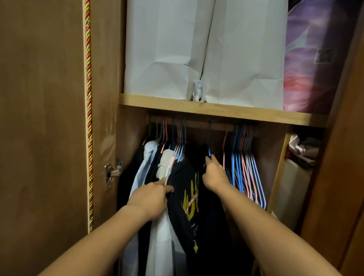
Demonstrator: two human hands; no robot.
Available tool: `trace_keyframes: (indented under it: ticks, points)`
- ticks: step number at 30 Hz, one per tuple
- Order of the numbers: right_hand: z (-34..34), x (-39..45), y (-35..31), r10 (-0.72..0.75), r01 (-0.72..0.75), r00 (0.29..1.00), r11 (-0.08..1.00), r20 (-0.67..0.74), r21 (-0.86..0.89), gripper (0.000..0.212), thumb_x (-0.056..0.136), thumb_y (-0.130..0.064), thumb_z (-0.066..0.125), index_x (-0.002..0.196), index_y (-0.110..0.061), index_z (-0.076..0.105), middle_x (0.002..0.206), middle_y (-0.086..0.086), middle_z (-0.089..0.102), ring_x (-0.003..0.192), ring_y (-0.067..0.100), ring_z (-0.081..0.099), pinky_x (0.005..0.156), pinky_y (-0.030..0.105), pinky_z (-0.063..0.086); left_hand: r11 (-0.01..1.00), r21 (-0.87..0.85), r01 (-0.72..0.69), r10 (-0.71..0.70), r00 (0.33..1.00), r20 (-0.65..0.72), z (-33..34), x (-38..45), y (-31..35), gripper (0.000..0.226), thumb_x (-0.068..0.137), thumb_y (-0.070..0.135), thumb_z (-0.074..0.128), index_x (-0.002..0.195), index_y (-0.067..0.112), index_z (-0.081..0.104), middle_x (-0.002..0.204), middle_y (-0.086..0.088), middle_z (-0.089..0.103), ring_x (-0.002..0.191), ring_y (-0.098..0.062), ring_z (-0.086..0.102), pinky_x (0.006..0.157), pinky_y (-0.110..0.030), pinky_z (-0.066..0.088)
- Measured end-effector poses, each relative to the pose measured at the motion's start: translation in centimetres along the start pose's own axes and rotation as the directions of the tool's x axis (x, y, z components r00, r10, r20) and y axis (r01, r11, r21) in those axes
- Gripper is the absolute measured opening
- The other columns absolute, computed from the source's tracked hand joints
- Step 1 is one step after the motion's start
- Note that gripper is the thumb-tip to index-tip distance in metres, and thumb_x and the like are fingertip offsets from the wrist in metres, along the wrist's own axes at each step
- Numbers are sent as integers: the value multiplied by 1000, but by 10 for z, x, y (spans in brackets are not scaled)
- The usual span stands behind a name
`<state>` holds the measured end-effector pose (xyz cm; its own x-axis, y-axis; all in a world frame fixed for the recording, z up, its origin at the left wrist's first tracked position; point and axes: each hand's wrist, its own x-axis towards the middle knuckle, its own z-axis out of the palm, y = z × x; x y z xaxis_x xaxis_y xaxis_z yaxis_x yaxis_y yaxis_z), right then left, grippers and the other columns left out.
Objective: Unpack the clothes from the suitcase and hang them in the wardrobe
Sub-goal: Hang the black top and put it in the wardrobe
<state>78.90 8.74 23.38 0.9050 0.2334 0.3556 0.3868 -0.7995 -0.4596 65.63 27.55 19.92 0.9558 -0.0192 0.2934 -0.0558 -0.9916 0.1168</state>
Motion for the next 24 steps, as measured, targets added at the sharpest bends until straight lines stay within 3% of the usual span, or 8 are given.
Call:
trace_keyframes:
  ticks: [2, 7, 10, 13, 17, 19, 22, 24]
  points:
    - [8, -20, -2, 23, -22, 1000, 988, -3, 150, 81, 90, 8, 49, 160, -16, 15, 167, 8, 10, 148, 30, 27, 116, 33, 29, 1000, -23, 6, -6, 1000, -16, 4, -1, -1, 46, 100, 23, 40, 139, 43, 51, 155, 10, 41, 119, -27, 59, 90, -41, 53]
    - [37, -63, -1, 134, -127, 991, 944, -3, 306, 80, 97, -2, 47, 160, -22, 2, 138, 13, 51, 118, 29, 56, 97, 36, 47, 996, -78, -31, 27, 998, -51, 17, -1, -3, 46, 99, 22, 43, 140, 42, 49, 159, 12, 35, 119, -26, 60, 89, -42, 54]
    - [41, -52, -19, 30, -41, 999, 946, 40, 322, 74, 96, -2, 46, 160, -15, 10, 146, 17, 48, 130, 33, 50, 107, 34, 39, 981, -185, -54, 52, 999, -12, 19, -2, -3, 60, 95, 18, 46, 147, 45, 36, 159, 8, 36, 127, -24, 56, 99, -40, 51]
    - [53, -40, -42, -96, 47, 984, 955, 152, 294, 78, 94, -7, 47, 159, -16, 6, 145, 19, 48, 127, 34, 52, 108, 38, 42, 911, -412, 26, -9, 999, 43, 17, -6, -4, 76, 91, 19, 45, 151, 46, 6, 129, -5, 64, 100, -24, 66, 92, -45, 53]
    - [48, -37, -36, -191, 64, 931, 925, 312, 374, 88, 95, -17, 56, 160, -25, -2, 156, 2, 37, 138, 21, 42, 115, 32, 34, 942, -330, 63, -25, 993, 116, 29, -17, -10, 98, 91, 22, 44, 145, 56, -30, 105, -8, 68, 83, -21, 67, 83, -45, 55]
    - [31, -45, -17, -250, 99, 886, 925, 390, 367, 81, 96, -25, 63, 160, -23, 13, 159, -3, 30, 145, 15, 31, 120, 28, 25, 926, -372, 66, -26, 993, 113, 34, -22, -8, 101, 88, 22, 45, 142, 59, -31, 100, -6, 68, 78, -19, 67, 81, -46, 56]
    - [8, -62, 23, -305, 318, 943, 944, 129, -89, 52, 95, -37, 62, 144, -23, 51, 150, 0, 44, 139, 22, 37, 118, 37, 30, 920, -383, 79, -63, 996, 56, 32, -20, -1, 97, 87, 21, 45, 150, 52, -22, 114, 0, 64, 89, -17, 65, 84, -45, 55]
    - [-8, -69, 41, -316, 194, 936, 828, -153, -526, 36, 91, -26, 61, 126, -16, 62, 127, 7, 54, 117, 27, 47, 100, 41, 43, 918, -379, 118, -108, 993, 48, 28, -18, 6, 93, 89, 21, 45, 155, 44, -16, 116, -1, 63, 94, -19, 64, 87, -44, 54]
